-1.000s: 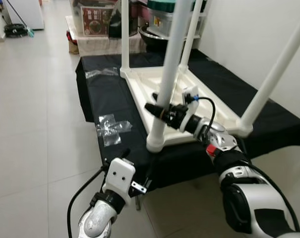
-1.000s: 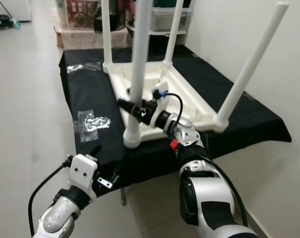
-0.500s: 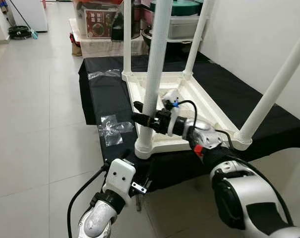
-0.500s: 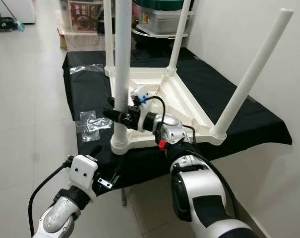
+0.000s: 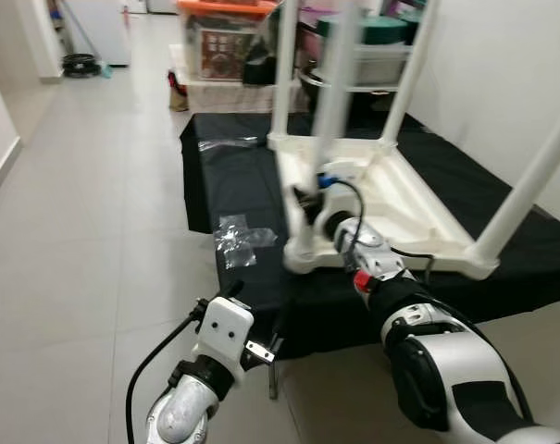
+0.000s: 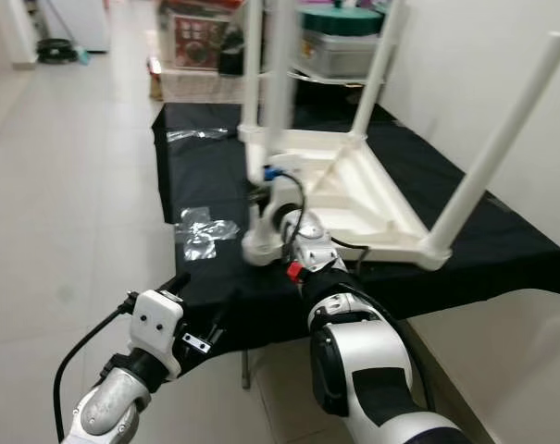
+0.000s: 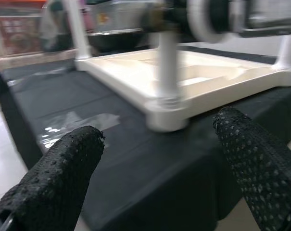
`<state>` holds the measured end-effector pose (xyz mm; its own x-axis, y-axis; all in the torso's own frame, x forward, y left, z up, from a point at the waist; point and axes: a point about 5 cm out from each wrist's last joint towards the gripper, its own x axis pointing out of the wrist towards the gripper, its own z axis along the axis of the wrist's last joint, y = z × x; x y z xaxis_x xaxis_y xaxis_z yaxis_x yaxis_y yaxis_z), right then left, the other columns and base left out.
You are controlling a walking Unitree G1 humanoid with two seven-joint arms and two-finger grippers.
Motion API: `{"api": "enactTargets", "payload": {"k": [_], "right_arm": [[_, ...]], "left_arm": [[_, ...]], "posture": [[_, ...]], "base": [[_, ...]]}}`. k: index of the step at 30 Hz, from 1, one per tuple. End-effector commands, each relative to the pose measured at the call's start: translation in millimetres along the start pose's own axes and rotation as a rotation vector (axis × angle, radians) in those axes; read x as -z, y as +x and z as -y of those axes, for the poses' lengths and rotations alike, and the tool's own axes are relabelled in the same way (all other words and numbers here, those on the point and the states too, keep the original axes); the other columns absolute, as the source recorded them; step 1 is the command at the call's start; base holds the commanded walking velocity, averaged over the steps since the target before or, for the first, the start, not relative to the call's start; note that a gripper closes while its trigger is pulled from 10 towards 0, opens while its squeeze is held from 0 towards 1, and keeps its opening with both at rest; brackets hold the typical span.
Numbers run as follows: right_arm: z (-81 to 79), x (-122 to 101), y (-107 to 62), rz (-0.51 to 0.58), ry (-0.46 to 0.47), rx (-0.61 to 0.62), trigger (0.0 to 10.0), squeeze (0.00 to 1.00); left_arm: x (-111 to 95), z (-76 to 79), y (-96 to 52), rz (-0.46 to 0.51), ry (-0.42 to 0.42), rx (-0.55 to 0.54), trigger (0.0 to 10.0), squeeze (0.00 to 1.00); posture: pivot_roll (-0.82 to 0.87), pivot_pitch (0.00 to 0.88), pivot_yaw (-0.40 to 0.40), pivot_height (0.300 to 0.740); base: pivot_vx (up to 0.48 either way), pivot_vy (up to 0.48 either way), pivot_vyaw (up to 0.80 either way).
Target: Building children table
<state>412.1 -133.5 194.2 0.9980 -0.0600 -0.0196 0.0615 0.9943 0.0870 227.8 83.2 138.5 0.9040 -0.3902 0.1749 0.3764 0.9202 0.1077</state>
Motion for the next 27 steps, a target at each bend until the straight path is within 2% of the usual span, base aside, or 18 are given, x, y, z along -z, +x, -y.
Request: {"api": "enactTargets", "payload": {"k": [1,2,3,4,5,7,8,9,14,15,17,18,19,20,22,24,25,27], "right_arm": [[18.9,3,-1.0,-0.010,0.005,0.137,0.0,0.00],[22.2,6,-2.9,-0.011,0.016,0.214,0.0,0.00],[22.2,6,-2.9,-0.011,0.016,0.214,0.0,0.00],[14.3,8,-5.4,0.002,0.026,0.223,0.0,0.00],[-6.5,8,-7.4,0.030,0.046,0.124,10.0,0.00],[-14.9,5,-7.9,0.057,0.053,0.056,10.0,0.00],[-20.8,4,-8.4,0.086,0.073,-0.037,10.0,1.00],[-23.9,3,-8.9,0.106,0.085,-0.095,10.0,1.00],[-22.0,0,-8.8,0.131,0.081,-0.147,10.0,1.00],[-13.5,-1,-6.6,0.124,0.131,-0.229,10.0,0.00],[-11.3,-3,-6.1,0.125,0.156,-0.270,10.0,0.00],[-13.5,-2,-6.6,0.087,0.218,-0.408,10.0,0.00],[-13.5,-2,-6.6,0.087,0.218,-0.408,10.0,0.00],[-12.8,-2,-7.8,0.048,0.248,-0.532,10.0,0.00],[-12.8,-2,-7.8,0.048,0.248,-0.532,10.0,0.00],[-13.4,-4,-17.3,0.005,0.265,-0.859,10.0,0.00],[-13.4,-4,-17.3,0.005,0.265,-0.859,10.0,0.00],[-18.1,-6,-28.5,-0.018,0.245,-1.108,10.0,0.00]], "left_arm": [[3,2.9,0.2,-0.013,-0.001,0.013,10.0,0.00],[3,3.0,0.5,-0.013,0.001,0.015,10.0,0.00],[3,3.0,0.5,-0.013,0.001,0.015,10.0,0.00],[3,2.7,0.5,-0.011,0.001,0.012,10.0,0.00],[2,2.3,0.6,-0.011,0.000,0.010,10.0,0.00],[3,2.3,0.7,-0.012,0.000,0.011,10.0,0.00],[3,2.4,1.0,-0.013,0.000,0.012,10.0,0.00],[3,2.5,1.1,-0.013,0.001,0.013,10.0,0.00],[3,2.6,1.4,-0.013,0.001,0.013,10.0,0.00],[3,2.6,1.7,-0.012,0.000,0.012,10.0,0.00],[3,2.6,1.8,-0.011,-0.001,0.012,10.0,0.00],[3,2.5,1.8,-0.011,-0.001,0.011,10.0,0.00],[3,2.5,1.8,-0.011,-0.001,0.011,10.0,0.00],[3,2.6,2.1,-0.011,-0.001,0.012,10.0,0.00],[3,2.6,2.1,-0.011,-0.001,0.012,10.0,0.00],[3,2.5,2.2,-0.011,0.000,0.012,10.0,0.00],[3,2.5,2.2,-0.011,0.000,0.012,10.0,0.00],[3,2.5,2.0,-0.011,0.000,0.010,10.0,0.00]], "posture": [[0.08,0.027,-0.118,0.740],[0.08,0.029,-0.115,0.740],[0.08,0.029,-0.115,0.740],[0.08,0.031,-0.120,0.740],[0.08,0.032,-0.117,0.740],[0.08,0.031,-0.118,0.740],[0.07,0.031,-0.117,0.740],[0.07,0.031,-0.117,0.740],[0.08,0.031,-0.122,0.740],[0.08,0.030,-0.122,0.740],[0.08,0.030,-0.122,0.740],[0.08,0.029,-0.123,0.740],[0.08,0.029,-0.123,0.740],[0.08,0.030,-0.119,0.740],[0.08,0.030,-0.119,0.740],[0.08,0.031,-0.122,0.740],[0.08,0.031,-0.122,0.740],[0.08,0.032,-0.123,0.740]], "base": [[0.000,0.000,0.00],[0.000,0.000,0.00],[0.000,0.000,0.00],[0.000,0.000,0.00],[0.000,0.000,0.00],[0.000,0.000,0.00],[0.000,0.000,0.00],[0.000,0.000,0.00],[0.000,0.000,0.00],[0.000,0.000,0.00],[0.000,0.000,0.00],[0.000,0.000,0.00],[0.000,0.000,0.00],[0.000,0.000,0.00],[0.000,0.000,0.00],[0.000,0.000,0.00],[0.000,0.000,0.00],[0.000,0.000,0.00]]}}
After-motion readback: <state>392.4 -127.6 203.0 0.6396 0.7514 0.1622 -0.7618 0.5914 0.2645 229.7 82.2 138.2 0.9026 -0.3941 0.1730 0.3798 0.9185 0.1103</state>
